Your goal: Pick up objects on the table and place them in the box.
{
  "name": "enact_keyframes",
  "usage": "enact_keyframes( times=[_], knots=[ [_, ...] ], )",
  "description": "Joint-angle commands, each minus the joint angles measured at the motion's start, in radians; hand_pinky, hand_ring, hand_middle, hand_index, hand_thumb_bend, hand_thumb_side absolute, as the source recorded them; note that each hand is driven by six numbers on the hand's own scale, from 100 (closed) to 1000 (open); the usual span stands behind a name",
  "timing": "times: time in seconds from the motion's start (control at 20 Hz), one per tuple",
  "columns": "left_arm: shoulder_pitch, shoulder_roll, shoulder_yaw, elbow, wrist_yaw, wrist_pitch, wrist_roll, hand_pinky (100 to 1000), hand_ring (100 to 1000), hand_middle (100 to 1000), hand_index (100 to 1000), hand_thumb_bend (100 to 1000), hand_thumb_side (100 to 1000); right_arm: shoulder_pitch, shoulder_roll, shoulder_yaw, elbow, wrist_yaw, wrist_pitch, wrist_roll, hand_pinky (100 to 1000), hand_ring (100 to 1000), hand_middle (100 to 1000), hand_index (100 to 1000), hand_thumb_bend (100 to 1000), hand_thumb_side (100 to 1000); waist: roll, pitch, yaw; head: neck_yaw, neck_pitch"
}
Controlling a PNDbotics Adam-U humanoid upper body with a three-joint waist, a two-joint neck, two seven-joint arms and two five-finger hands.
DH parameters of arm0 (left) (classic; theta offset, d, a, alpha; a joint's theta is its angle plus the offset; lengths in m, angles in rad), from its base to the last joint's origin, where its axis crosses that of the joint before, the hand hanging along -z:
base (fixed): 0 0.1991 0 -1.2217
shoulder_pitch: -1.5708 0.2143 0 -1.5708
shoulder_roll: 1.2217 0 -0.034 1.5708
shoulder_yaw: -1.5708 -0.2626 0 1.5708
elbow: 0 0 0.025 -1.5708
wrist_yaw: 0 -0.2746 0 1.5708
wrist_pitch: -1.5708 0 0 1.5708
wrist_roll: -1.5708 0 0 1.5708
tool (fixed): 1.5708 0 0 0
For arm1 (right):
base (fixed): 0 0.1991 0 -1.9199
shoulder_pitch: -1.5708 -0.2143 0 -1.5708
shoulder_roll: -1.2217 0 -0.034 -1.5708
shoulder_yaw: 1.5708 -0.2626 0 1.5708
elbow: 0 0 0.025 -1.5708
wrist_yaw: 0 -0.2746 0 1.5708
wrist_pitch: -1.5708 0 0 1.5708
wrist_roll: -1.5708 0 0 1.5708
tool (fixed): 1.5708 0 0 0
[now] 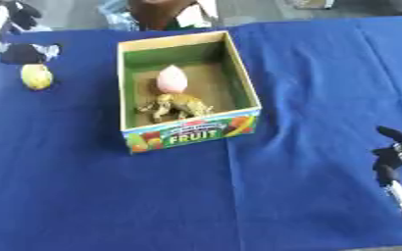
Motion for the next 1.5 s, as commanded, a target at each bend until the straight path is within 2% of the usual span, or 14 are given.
enact_keyframes(
  times=[0.05,0.3,0.65,0.8,1.0,1.1,1.3,1.5],
  knots=[
    [-0.009,0.031,0.015,0.042,-0.007,-0.001,-0.015,713,696,609,756,658,272,-0.004,-0.020,-0.008,-0.008,0.000,-0.002,-0.001,787,1000,481,462,100,536,-0.003,-0.017,0.001,-0.001,-0.002],
    [-0.015,0.010,0.002,0.109,-0.017,-0.008,-0.016,711,693,609,754,699,283,-0.003,-0.018,-0.007,-0.007,0.000,-0.004,-0.001,787,1000,482,462,100,537,-0.006,-0.016,0.000,0.000,-0.003],
    [-0.019,-0.014,-0.010,0.180,-0.030,-0.017,-0.024,697,671,581,738,690,300,-0.002,-0.017,-0.006,-0.006,0.003,-0.006,-0.002,787,1000,482,462,100,540,-0.010,-0.011,0.000,0.000,-0.004],
    [-0.024,-0.021,-0.010,0.197,-0.034,-0.013,-0.009,660,604,502,673,527,309,-0.002,-0.016,-0.006,-0.005,0.003,-0.007,-0.002,787,1000,482,462,100,542,-0.011,-0.009,0.001,0.001,-0.004],
    [-0.028,-0.024,-0.009,0.205,-0.029,0.007,0.050,570,453,299,501,185,258,-0.001,-0.015,-0.007,-0.005,0.005,-0.007,-0.003,786,1000,482,462,100,540,-0.012,-0.009,0.001,0.002,-0.004],
    [-0.030,-0.024,-0.004,0.194,-0.017,0.018,0.092,541,405,230,443,100,244,-0.001,-0.014,-0.008,-0.005,0.005,-0.007,-0.003,786,1000,482,462,100,540,-0.012,-0.009,0.001,0.003,-0.004],
    [-0.038,-0.015,0.000,0.102,0.030,0.024,0.159,529,387,203,421,100,234,0.001,-0.016,-0.009,-0.003,0.006,-0.007,-0.005,786,1000,482,461,100,539,-0.011,-0.011,0.003,0.004,-0.003],
    [-0.066,-0.002,-0.024,-0.044,0.053,0.010,0.154,530,388,201,421,100,220,0.002,-0.016,-0.007,-0.003,0.005,-0.007,-0.002,786,1000,482,461,100,539,-0.010,-0.016,0.004,0.008,-0.002]
  ],
)
